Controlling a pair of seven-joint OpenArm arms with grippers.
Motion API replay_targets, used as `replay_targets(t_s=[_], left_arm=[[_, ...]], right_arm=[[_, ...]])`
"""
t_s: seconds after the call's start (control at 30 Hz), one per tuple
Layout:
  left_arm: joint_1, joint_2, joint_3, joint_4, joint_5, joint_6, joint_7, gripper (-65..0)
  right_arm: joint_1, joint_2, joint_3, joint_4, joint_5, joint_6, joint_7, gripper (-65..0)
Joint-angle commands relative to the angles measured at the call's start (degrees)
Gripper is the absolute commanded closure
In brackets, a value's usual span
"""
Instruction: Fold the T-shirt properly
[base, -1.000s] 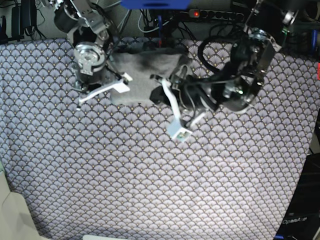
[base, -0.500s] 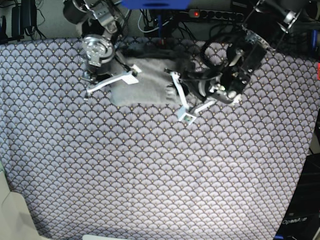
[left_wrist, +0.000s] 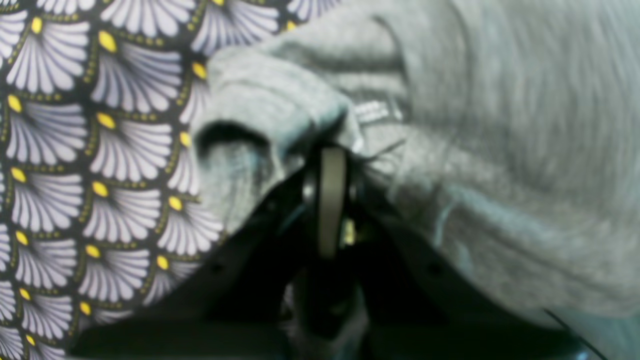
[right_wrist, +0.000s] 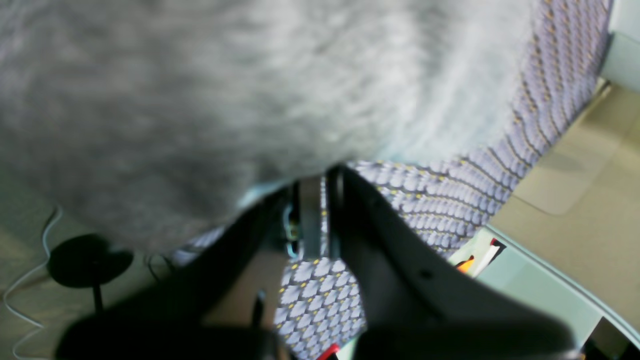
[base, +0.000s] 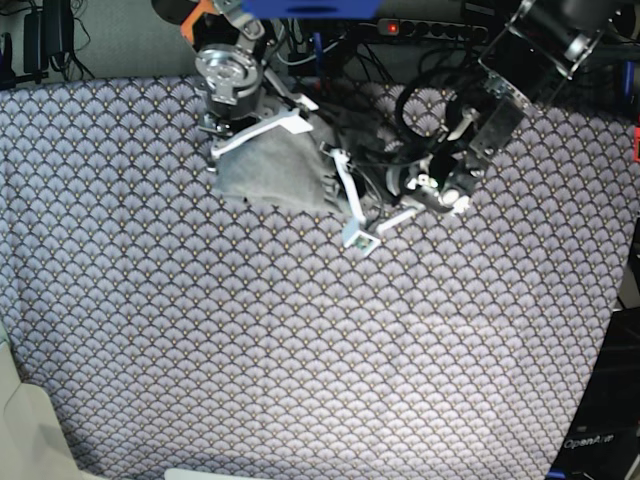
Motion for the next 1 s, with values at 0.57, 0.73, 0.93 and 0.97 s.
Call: replay_targets(t_s=[0.57, 0.73, 0.93, 0.97], left_arm=[[0.4, -2.93, 0.45, -1.33, 1.96, 0.57, 0.7, 0.0], [0.49, -2.93, 0.45, -1.41, 1.96, 0.57, 0.7, 0.0], [0.49, -3.02, 0.45, -1.41, 1.96, 0.57, 0.7, 0.0], [0.49, -3.02, 0.45, -1.5, 1.96, 0.57, 0.7, 0.0]], right_arm=[[2.61, 3.44, 18.27, 4.4, 0.05, 0.18, 8.71, 0.0], [-2.23, -0.95, 18.54, 4.75, -0.04, 0.18, 22.52, 0.0], [-7.5, -10.1, 18.62, 4.93, -0.13, 0.18, 37.99, 0.0], [-7.85, -11.59, 18.62, 4.93, -0.13, 0.18, 39.57, 0.0]])
